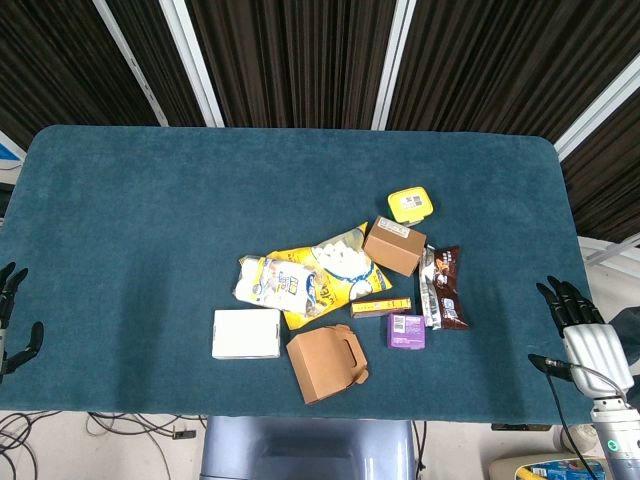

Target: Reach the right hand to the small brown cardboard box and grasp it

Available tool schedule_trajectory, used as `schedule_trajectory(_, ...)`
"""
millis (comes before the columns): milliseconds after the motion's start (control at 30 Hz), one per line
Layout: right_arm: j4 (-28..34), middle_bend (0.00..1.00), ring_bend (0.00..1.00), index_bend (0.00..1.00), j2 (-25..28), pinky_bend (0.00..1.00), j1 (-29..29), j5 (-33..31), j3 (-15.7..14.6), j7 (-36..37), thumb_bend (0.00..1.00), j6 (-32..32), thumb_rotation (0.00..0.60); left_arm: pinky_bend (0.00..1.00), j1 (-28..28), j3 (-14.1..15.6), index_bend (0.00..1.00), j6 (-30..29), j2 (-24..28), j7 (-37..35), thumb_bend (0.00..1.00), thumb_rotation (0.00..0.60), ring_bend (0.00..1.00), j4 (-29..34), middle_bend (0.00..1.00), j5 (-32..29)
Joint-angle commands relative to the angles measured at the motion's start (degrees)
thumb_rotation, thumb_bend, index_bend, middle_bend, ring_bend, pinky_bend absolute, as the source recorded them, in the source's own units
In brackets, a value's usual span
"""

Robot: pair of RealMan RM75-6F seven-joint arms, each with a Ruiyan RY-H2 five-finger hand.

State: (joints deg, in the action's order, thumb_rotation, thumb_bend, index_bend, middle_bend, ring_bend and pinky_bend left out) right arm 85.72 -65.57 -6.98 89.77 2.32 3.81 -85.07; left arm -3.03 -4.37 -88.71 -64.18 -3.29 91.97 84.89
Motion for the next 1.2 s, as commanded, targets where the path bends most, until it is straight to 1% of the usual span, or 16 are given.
schedule_trajectory(33,-0.11,0.03,0.04,0.00,-0.07,0.18,-0.06,-0.17,0.08,0.09,0.06,0.16,0.600,0.02,-0.05,-0.03,0.00,0.12,-0.02,0.11,0.46,0.600,0.04,0.02,0.00,-0.13)
schedule_trajectory(467,0.21,0.03,0.04,0.00,0.25,0.18,0.06,-0.32,0.19,1.11,0.06,0.24,0.600,0.02,0.06,-0.24,0.00,-0.01,-0.02,-0.14,0.47,0.600,0.04,-0.08,0.00,-0.58)
schedule_trajectory(733,0.34,0.03,0.04,0.00,0.36,0.18,-0.34,-0.75,0.04,1.75,0.06,1.67,0.600,0.02,-0.02,0.03,0.00,0.21,-0.32,0.97,0.46,0.600,0.04,-0.22,0.00,-0.38)
schedule_trajectory(833,1.06,0.03,0.04,0.00,0.79,0.18,-0.53,-1.17,-0.24,3.12,0.06,2.86,0.600,0.02,0.03,-0.03,0.00,0.20,-0.32,1.06,0.47,0.600,0.04,0.01,0.00,-0.59)
schedule_trajectory(1033,2.27,0.03,0.04,0.00,3.60,0.18,-1.79,-1.49,-0.58,7.74,0.06,6.22,0.600,0.02,0.12,-0.11,0.00,0.31,-0.09,0.50,0.46,0.600,0.04,0.44,0.00,-0.96)
schedule_trajectory(1200,5.71,0.03,0.04,0.00,8.70,0.18,-5.12,-1.30,1.11,8.58,0.05,9.63,0.600,0.02,0.12,0.04,0.00,0.56,0.03,0.19,0.47,0.600,0.04,0.54,0.00,-0.91)
